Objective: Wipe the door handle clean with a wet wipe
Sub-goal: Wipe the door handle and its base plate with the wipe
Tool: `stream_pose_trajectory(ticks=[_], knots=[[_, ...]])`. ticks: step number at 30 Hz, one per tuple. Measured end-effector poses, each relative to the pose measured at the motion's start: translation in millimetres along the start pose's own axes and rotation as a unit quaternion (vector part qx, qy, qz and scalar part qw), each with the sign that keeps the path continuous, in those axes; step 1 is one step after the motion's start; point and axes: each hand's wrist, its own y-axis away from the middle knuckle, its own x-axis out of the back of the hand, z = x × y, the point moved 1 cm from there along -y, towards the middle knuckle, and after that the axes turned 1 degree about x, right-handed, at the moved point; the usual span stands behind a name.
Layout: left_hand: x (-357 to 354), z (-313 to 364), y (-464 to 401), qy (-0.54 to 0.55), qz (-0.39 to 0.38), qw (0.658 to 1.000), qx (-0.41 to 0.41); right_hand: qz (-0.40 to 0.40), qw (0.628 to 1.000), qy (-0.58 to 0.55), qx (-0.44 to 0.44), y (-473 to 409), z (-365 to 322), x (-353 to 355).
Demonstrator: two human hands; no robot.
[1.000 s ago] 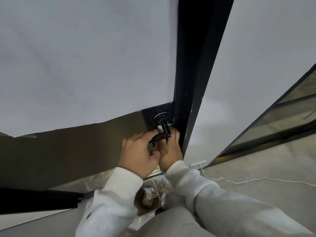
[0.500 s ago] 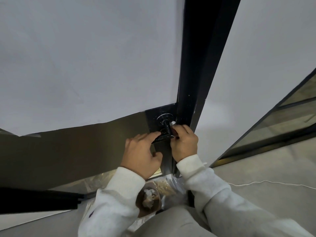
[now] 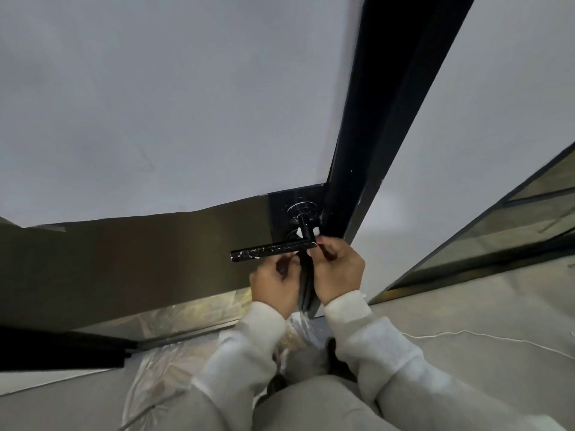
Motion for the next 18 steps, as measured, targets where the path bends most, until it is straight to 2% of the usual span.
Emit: stream_pose_trajectory(ticks=[4, 8, 12, 14, 18], knots=[[-16, -10, -23, 0.201, 0.01, 0.977, 0.072, -0.016, 0.997, 0.038, 0.064, -2, 1, 4], [-26, -5, -24, 0.235, 0.007, 0.97, 0.062, -0.083, 0.986, 0.073, 0.129, -7, 1, 10], [-35, 0, -25, 0.28, 0.039, 0.955, 0.091, -0.113, 0.987, 0.034, 0.109, -10, 11, 27], [-40, 2, -27, 0.308, 0.041, 0.943, 0.117, -0.12, 0.984, 0.056, 0.12, -11, 23, 41], [-58, 27, -24, 0.33, 0.07, 0.933, 0.124, -0.171, 0.974, 0.122, 0.088, -23, 43, 61]])
